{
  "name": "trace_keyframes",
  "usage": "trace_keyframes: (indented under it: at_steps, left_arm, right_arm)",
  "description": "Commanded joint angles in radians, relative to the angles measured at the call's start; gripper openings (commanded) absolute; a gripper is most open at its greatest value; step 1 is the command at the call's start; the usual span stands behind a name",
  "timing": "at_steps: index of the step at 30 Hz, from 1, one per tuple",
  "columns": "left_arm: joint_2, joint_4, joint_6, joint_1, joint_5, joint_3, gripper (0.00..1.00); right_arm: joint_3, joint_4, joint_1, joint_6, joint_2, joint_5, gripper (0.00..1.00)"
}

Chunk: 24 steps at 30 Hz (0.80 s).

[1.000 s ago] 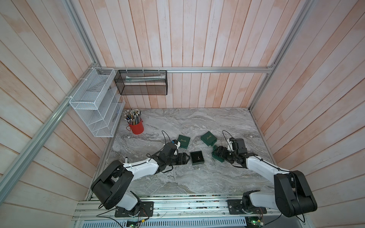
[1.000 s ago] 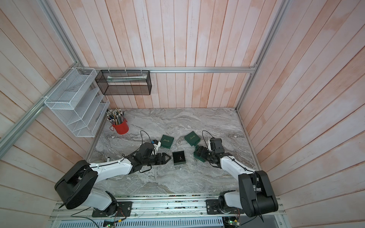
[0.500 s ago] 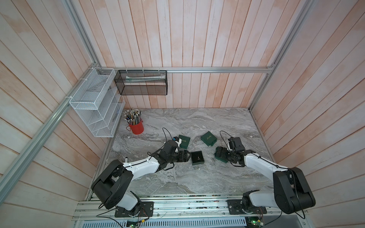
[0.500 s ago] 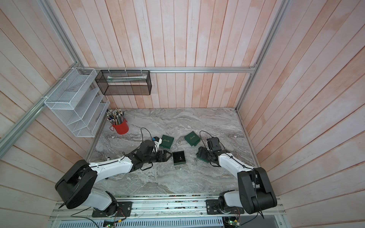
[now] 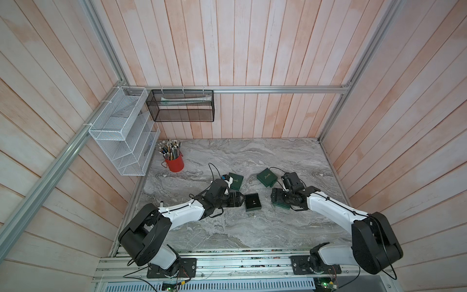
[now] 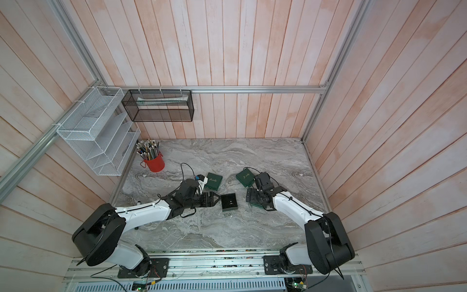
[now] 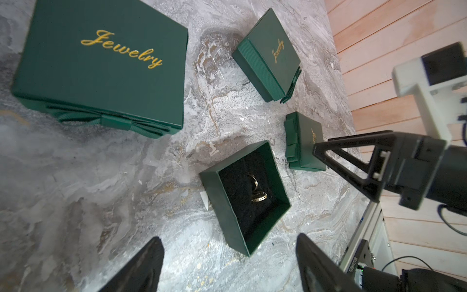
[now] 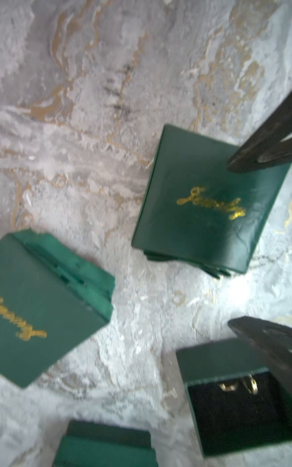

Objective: Take the rings out of the lift-off lid box
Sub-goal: Place the lid at the center of the board, then pick up the jewelry box from the center of the board.

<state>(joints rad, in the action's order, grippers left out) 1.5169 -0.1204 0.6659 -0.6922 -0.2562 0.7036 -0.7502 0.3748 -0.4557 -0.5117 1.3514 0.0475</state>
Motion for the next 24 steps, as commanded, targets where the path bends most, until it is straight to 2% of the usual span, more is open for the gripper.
trace_keyframes:
  at_steps: [1, 3, 6, 12, 16, 20, 24]
  left_arm:
    - [0.019, -0.02, -0.004, 0.002, 0.001, 0.01, 0.83]
    - [0.025, -0.028, 0.001, 0.002, -0.002, 0.007, 0.82]
    - [0.033, -0.033, 0.006, 0.002, -0.008, 0.007, 0.81]
    - [0.039, -0.066, 0.028, 0.001, -0.013, -0.013, 0.79]
    - [0.046, -0.056, 0.027, 0.003, -0.007, -0.013, 0.79]
    - [0.045, -0.061, 0.034, 0.004, -0.005, -0.022, 0.78]
    - [0.042, -0.064, 0.037, 0.003, -0.005, -0.032, 0.78]
  right_arm:
    - [-0.042, -0.022, -0.057, -0.029, -0.041, -0.054, 0.77]
    - [-0.04, -0.077, -0.092, -0.057, -0.047, -0.103, 0.65]
    - [-0.05, -0.127, -0.14, -0.074, -0.019, -0.147, 0.57]
    - [-0.139, -0.085, -0.212, -0.048, 0.103, -0.127, 0.4]
    - [-0.172, -0.076, -0.237, -0.044, 0.154, -0.129, 0.37]
    - [-0.2, -0.046, -0.244, -0.036, 0.195, -0.124, 0.29]
    - [-0.201, -0.045, -0.247, -0.037, 0.21, -0.131, 0.26]
